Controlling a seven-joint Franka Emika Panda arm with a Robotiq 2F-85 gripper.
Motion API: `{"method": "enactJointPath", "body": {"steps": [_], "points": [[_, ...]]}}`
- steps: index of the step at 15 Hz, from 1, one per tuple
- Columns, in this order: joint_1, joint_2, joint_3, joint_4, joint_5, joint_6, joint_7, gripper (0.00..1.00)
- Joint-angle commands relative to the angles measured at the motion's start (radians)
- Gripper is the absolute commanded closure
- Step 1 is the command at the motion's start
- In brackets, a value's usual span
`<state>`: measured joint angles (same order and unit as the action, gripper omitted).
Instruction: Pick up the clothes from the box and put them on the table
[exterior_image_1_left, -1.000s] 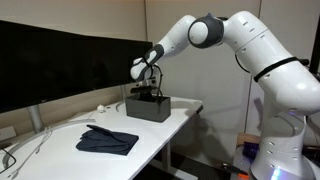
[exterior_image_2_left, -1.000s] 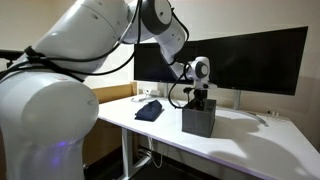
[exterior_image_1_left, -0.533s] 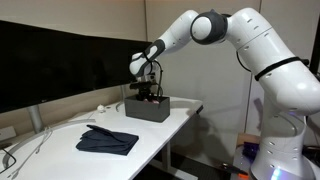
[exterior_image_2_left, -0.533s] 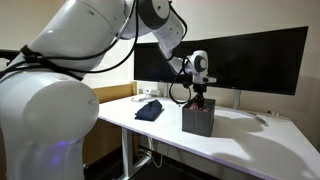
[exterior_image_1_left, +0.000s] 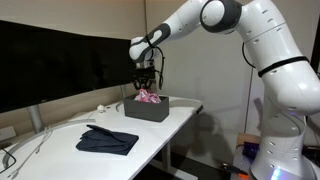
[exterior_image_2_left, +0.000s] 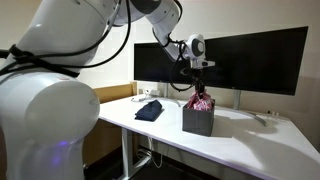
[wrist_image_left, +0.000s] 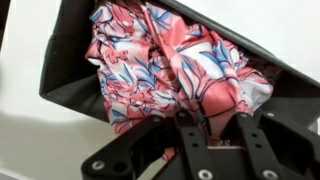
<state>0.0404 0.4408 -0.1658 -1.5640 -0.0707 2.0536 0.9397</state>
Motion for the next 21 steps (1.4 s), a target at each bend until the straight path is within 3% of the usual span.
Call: {"method": "enactJointPath", "body": {"steps": [1,21], "points": [[0.001,-0.099,0.015,-0.051,-0.034,-0.021,-0.050,0.91],[0.065,-0.279,0.149,0.146,-0.119,-0.173,-0.229,0.91]]}}
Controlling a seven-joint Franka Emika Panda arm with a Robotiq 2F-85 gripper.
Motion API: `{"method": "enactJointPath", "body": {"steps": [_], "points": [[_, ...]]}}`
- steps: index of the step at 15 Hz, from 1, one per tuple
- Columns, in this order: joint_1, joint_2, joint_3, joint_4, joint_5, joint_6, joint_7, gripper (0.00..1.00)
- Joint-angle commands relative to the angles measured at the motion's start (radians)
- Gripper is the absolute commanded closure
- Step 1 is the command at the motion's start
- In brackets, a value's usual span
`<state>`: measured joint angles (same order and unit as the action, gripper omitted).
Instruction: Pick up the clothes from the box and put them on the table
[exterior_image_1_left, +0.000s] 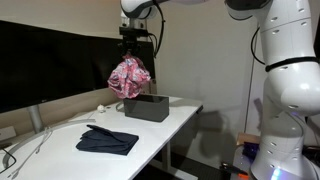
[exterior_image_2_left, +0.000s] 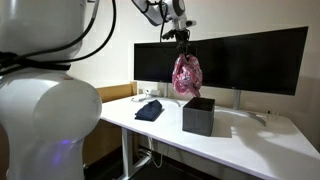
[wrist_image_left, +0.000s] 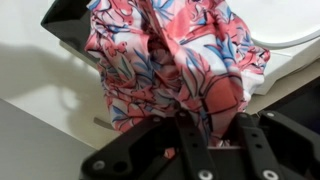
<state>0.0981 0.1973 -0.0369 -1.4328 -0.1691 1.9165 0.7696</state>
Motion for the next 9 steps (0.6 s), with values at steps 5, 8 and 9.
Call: {"method": "enactJointPath", "body": {"steps": [5,8,9], "points": [[0.053,-0.067,0.054,-0.007,-0.030,-0.030,-0.123,0.92],[0.080,-0.066,0.076,-0.015,-0.026,-0.031,-0.161,0.92],[0.089,-0.061,0.083,-0.016,-0.020,-0.034,-0.174,0.92]]}}
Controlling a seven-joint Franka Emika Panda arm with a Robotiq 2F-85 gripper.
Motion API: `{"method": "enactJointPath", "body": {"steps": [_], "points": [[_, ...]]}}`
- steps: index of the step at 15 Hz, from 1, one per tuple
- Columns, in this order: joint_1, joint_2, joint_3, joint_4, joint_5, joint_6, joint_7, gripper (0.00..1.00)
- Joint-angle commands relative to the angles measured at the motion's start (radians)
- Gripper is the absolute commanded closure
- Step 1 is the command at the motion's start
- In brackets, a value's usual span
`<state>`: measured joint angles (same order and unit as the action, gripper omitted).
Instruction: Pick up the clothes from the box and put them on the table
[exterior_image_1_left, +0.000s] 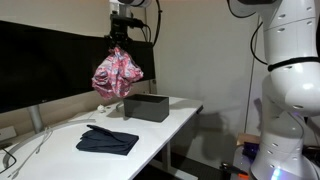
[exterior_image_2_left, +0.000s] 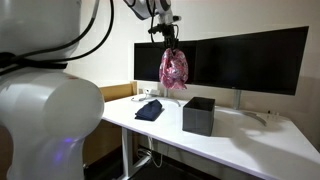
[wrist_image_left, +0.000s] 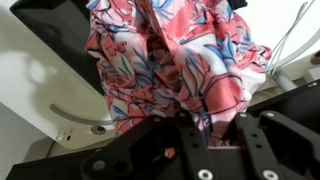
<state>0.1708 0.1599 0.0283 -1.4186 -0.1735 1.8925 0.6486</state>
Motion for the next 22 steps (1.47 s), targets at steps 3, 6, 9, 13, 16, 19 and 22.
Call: {"method": "enactJointPath", "body": {"steps": [3,6,9,13,16,19,22], "points": [[0.039,-0.017,0.037,-0.044,-0.007,-0.016,-0.088,0.92],[0.041,-0.012,0.069,-0.065,0.011,-0.026,-0.140,0.92],[0.044,-0.013,0.091,-0.101,0.023,-0.026,-0.199,0.92],[0.049,-0.004,0.118,-0.128,0.043,-0.036,-0.282,0.92],[0.057,0.002,0.136,-0.138,0.058,-0.050,-0.344,0.92],[0.057,0.005,0.150,-0.142,0.075,-0.064,-0.405,0.92],[0.055,0.008,0.155,-0.134,0.094,-0.090,-0.463,0.93]]}}
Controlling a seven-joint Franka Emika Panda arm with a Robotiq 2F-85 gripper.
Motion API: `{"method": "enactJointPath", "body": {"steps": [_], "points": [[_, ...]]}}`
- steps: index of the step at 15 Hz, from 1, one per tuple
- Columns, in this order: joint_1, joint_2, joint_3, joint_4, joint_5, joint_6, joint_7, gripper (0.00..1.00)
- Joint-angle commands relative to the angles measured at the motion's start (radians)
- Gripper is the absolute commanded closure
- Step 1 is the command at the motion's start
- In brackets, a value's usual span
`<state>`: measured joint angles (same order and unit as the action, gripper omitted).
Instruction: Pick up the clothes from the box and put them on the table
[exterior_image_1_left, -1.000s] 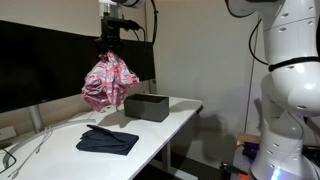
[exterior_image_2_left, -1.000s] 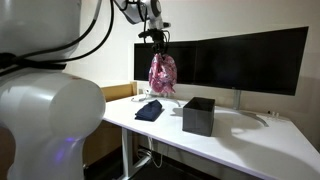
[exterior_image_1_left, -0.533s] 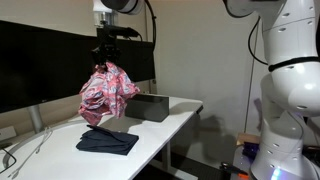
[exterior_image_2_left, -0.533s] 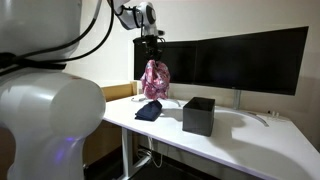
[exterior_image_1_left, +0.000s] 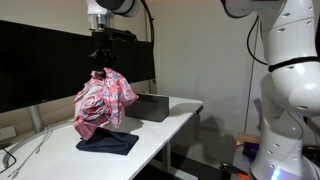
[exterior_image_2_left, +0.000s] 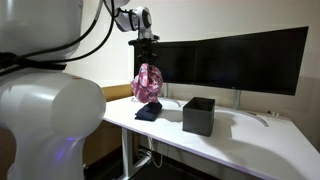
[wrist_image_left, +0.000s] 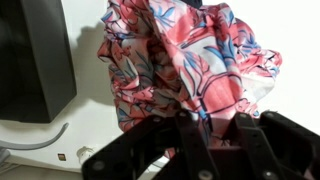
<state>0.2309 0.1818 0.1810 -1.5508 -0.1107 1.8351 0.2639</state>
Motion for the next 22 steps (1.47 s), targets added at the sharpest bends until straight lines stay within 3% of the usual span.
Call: {"method": "enactJointPath", "body": {"steps": [1,11,22], "points": [[-0.004,-0.015,0.001,-0.002,0.022,-0.040,-0.085,0.60],[-0.018,-0.031,-0.014,0.002,0.014,-0.091,-0.159,0.02],[-0.026,-0.006,-0.041,0.020,0.004,-0.104,-0.141,0.00]]}}
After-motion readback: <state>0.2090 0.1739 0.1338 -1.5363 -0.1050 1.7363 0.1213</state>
